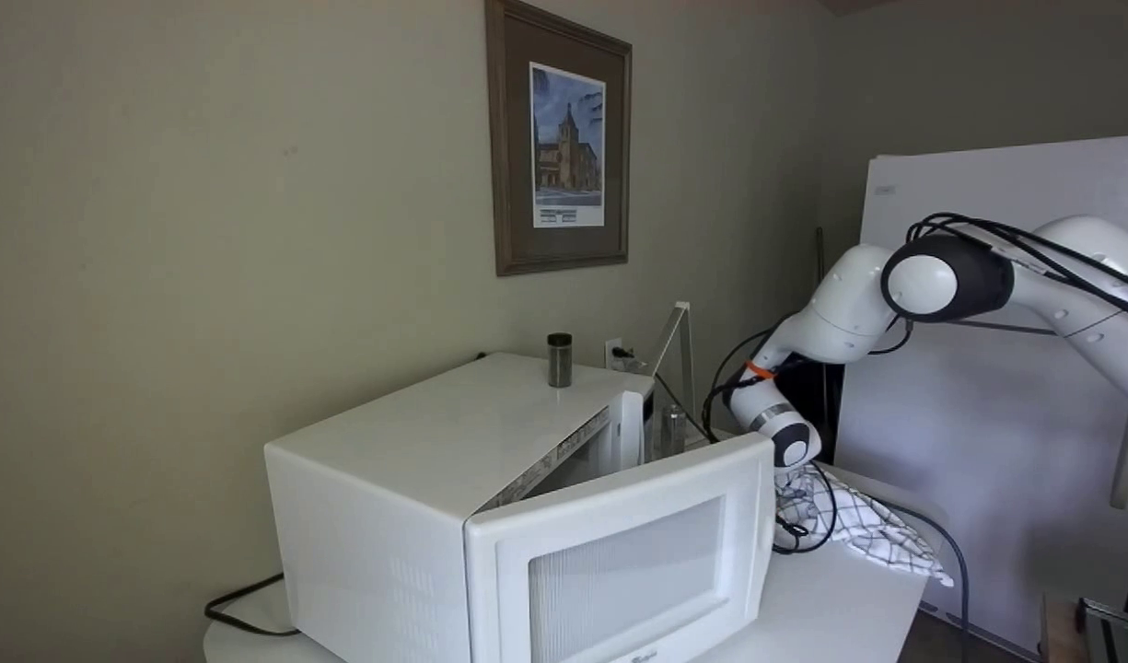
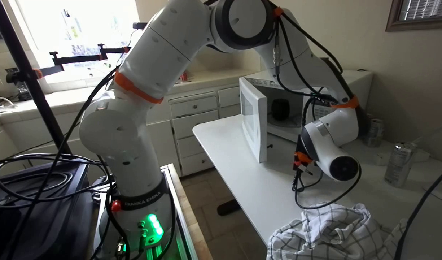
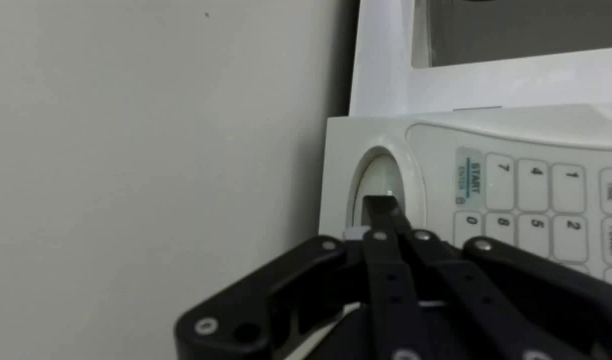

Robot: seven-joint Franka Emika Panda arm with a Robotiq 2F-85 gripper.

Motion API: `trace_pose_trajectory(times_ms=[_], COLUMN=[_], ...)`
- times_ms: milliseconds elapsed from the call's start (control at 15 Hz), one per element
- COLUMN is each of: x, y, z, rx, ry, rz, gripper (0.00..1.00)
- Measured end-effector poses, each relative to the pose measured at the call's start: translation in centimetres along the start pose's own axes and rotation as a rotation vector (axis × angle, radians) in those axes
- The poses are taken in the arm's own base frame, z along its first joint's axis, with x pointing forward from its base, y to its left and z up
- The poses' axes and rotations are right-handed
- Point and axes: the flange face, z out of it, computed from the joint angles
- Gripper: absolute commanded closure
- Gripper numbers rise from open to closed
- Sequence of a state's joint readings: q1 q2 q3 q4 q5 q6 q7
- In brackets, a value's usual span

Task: Open the microwave door

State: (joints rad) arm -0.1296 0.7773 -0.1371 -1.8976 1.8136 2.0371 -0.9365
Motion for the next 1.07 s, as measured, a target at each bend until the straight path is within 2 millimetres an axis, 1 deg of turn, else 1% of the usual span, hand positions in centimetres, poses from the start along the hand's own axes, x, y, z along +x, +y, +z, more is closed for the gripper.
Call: trace_pose_trajectory(times_ms=[133,267,533,600,667,733,800,933,1000,1067], x=[0.0,-0.1,-0.7,-1.1,-1.4,-1.8,-2.2,-3.0,-3.3,-3.7], y=[-0.6,-1.1,-1.8,-2.2,-2.6,-3.3,-4.0,-6.1,-7.4,-8.8], z=[-0.5,-1.7,-5.6,-6.6,-7.5,-8.4,-9.3,-11.1,-12.0,-12.9], rx=[-0.043,-0.100,-0.231,-0.261,-0.291,-0.318,-0.341,-0.374,-0.390,-0.410], ry=[-0.059,-0.137,-0.289,-0.320,-0.348,-0.374,-0.395,-0.416,-0.416,-0.408], rz=[-0.013,-0.039,-0.112,-0.136,-0.162,-0.188,-0.213,-0.264,-0.285,-0.306], gripper=[1.00,1.00,1.00,0.98,0.73,0.73,0.70,0.55,0.46,0.39])
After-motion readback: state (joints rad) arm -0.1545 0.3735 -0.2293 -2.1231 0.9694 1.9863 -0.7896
